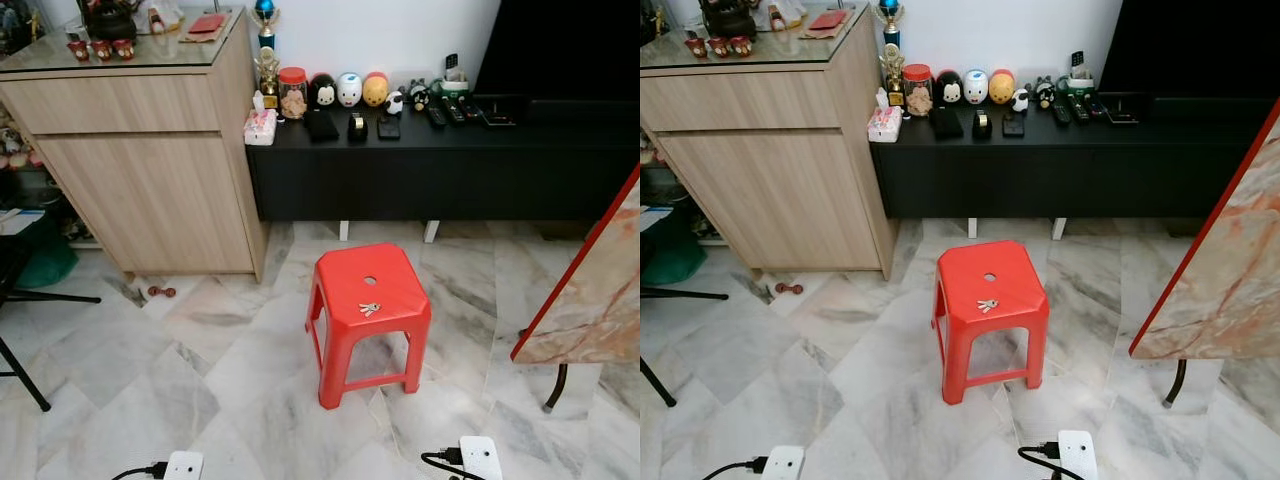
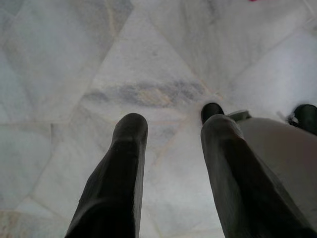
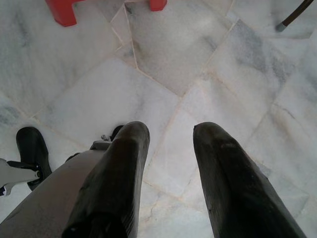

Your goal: Hang keys on a hook

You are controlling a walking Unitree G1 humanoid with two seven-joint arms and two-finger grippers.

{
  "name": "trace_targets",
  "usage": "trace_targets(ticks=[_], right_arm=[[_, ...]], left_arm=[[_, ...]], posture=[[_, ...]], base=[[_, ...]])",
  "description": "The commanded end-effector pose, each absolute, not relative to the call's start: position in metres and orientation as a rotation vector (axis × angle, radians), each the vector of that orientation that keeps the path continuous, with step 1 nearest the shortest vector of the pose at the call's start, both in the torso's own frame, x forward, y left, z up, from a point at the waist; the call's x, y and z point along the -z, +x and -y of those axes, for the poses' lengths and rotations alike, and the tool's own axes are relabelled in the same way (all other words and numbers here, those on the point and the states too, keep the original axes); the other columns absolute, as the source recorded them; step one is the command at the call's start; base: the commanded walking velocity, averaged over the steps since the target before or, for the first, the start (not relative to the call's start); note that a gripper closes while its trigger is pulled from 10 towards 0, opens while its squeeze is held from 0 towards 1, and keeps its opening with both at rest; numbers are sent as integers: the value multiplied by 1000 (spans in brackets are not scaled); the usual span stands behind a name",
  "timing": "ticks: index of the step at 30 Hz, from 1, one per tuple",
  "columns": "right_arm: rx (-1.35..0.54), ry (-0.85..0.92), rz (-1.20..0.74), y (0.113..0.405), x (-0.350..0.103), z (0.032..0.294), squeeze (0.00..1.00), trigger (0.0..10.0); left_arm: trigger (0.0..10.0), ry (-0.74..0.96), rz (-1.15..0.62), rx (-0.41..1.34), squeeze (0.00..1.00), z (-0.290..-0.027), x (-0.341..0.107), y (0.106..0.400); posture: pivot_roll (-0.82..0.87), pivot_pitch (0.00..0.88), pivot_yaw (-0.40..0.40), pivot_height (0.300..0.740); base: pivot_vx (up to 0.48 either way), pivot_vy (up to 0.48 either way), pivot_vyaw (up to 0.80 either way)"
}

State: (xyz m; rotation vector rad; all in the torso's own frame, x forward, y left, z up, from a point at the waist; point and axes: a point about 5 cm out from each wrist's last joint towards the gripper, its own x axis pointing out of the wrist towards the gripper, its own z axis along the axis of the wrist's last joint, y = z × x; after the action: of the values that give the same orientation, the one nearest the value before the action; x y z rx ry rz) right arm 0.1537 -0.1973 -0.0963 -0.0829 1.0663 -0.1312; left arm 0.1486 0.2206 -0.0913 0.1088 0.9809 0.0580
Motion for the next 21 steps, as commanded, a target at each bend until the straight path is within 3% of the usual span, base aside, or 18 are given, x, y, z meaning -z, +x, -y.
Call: trace_targets(ticks=[1,6,10,21], right_arm=[[137,-76,-1062,155,96,198,0,10000],[126,-90,-1065,154,96,198,0,10000],[122,-102,-1070,153,96,197,0,10000],[136,-66,-1064,153,97,197,0,10000]], left_arm=[[10000,112,-986,-48,0,-218,92,149],[10000,110,-985,-43,0,-214,92,150],[10000,111,-985,-41,0,-211,93,151],[10000,110,-992,-36,0,-208,94,150]], posture=[[-65,0,4,740],[-65,0,4,740],[-65,0,4,740],[-64,2,2,740]], base=[[0,0,0],[0,0,0],[241,0,698],[254,0,0]])
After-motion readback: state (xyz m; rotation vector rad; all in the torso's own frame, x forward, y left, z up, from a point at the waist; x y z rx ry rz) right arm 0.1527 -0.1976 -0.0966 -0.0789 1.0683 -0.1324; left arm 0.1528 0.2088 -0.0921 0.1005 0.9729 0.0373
